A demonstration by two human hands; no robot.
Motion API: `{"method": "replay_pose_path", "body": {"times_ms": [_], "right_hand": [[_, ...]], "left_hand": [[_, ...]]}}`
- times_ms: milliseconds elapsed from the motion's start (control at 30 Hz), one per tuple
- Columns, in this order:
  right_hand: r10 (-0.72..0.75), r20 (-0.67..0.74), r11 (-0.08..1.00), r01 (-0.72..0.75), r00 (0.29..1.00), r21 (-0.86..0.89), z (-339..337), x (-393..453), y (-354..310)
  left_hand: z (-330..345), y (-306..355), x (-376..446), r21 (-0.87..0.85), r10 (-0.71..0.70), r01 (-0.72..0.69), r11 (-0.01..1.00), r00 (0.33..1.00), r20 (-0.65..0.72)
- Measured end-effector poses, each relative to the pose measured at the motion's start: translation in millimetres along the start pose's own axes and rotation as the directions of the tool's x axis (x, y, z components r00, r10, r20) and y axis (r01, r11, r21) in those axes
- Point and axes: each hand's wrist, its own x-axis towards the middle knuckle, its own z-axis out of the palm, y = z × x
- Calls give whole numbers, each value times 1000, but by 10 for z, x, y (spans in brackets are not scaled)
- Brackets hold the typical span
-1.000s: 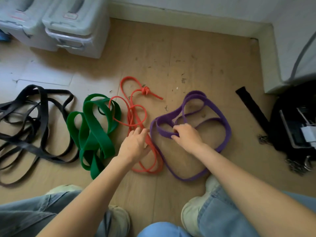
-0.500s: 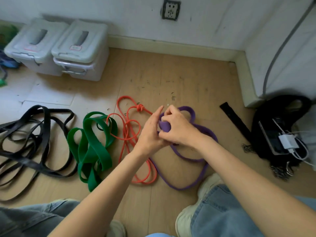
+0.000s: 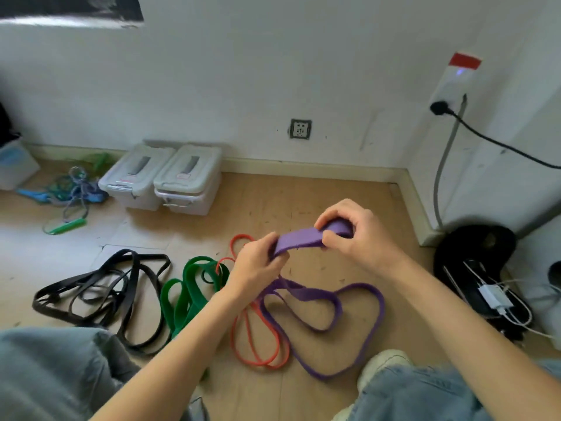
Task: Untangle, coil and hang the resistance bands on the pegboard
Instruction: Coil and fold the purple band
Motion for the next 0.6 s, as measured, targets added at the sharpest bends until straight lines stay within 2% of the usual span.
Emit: {"method": "replay_pose_path", "body": {"times_ms": [67,100,200,267,300,333,400,467,600], "right_hand": [[107,169,962,-59,980,-268,-73,-63,10],[168,229,930,-77,959,-360,-77,-89,4],[216,274,926,-108,937,-361,28,-101,-137],[197,288,947,-105,937,-305,122,-89,-206],[164,249,952,-87,954,-295,132,-89,-246],[117,186,954,-58,976,-295,121,-86,-294],[-14,97,955,42,995,-294,67,-66,-404],[-101,67,974,112,993,-195,7,-61,-552],[-64,-71,975,77,995,208,-136,-60,-615]], "left_hand": [[-247,119,57,106,94,-85,991,992,-81],[-342,219,90,186,170,-156,970,984,-59],[-410,542,120,319,277,-306,897,951,134],[-405,661,99,306,306,-337,890,941,145],[-410,667,93,266,321,-340,902,940,113],[-407,638,84,201,322,-328,923,945,65],[-348,548,17,-58,206,-206,977,979,-14],[-143,418,-122,-258,44,-36,965,999,23],[186,61,-435,-215,-145,182,959,974,176]]}}
